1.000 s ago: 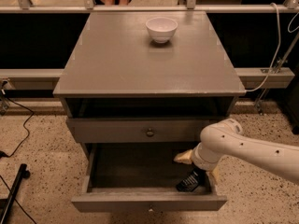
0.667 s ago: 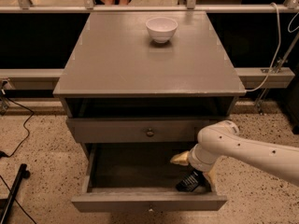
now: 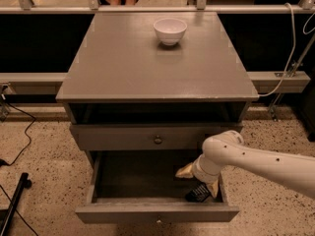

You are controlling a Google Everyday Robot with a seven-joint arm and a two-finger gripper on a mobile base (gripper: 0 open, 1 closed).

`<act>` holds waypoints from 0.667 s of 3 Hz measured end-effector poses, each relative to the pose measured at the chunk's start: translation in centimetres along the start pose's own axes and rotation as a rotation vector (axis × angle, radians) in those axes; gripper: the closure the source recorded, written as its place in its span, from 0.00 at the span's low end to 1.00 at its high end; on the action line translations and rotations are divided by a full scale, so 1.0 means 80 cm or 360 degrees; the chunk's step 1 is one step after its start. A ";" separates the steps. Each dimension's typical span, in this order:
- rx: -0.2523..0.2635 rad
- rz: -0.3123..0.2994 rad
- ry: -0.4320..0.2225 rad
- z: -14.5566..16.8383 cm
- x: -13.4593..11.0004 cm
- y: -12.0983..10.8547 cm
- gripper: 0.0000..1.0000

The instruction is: Pick rxbar blueberry from middle drawer and place on counter

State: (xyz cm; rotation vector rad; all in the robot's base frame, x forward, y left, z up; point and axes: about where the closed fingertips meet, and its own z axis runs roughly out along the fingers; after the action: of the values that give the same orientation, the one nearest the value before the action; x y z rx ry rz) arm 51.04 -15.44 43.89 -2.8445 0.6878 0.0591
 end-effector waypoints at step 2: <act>-0.0033 0.0018 -0.0031 0.040 0.008 0.002 0.06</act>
Offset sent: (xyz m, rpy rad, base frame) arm 0.0107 0.0003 -0.0486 -0.0202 0.0397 -0.0185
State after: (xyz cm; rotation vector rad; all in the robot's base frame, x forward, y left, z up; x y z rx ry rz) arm 51.56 -15.17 40.70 -2.8557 0.7033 0.0963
